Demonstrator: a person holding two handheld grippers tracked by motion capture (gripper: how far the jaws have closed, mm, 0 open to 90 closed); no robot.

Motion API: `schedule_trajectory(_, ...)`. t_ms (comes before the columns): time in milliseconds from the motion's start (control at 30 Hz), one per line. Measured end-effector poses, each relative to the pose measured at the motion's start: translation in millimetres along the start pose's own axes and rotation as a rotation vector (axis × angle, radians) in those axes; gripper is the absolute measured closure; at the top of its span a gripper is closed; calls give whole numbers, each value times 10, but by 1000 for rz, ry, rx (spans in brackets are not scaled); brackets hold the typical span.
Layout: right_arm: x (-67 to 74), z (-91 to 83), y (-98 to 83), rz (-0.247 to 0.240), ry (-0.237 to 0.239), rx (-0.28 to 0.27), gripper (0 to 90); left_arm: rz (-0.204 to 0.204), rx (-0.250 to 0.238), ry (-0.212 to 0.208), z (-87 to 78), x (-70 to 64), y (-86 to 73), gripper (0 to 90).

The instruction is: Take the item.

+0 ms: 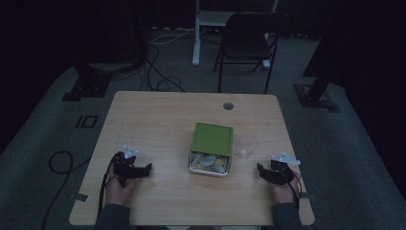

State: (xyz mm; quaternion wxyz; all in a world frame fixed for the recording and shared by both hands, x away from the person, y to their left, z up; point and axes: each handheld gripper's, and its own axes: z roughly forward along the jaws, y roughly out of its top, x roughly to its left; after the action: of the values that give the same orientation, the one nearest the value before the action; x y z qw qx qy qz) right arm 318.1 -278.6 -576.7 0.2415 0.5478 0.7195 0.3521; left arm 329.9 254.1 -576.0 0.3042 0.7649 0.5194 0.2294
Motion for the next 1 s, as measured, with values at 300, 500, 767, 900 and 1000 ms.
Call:
schedule_trajectory(300, 62, -57, 19, -13, 17, -13, 365, 0, 0, 0, -1, 0, 0, 37)
schedule_trajectory(500, 110, -102, 45, -24, 27, -28, 366, 0, 0, 0, 0, 0, 0, 37)
schedule_trajectory(767, 180, -168, 92, -48, 41, -44, 387, 0, 0, 0, 0, 0, 0, 37)
schedule_trajectory(900, 201, -204, 109, -57, 46, -55, 402, 0, 0, 0, -1, -1, 0, 37)
schedule_trajectory(1000, 217, -218, 115, -65, 57, -57, 423, 0, 0, 0, -1, -1, 0, 37)
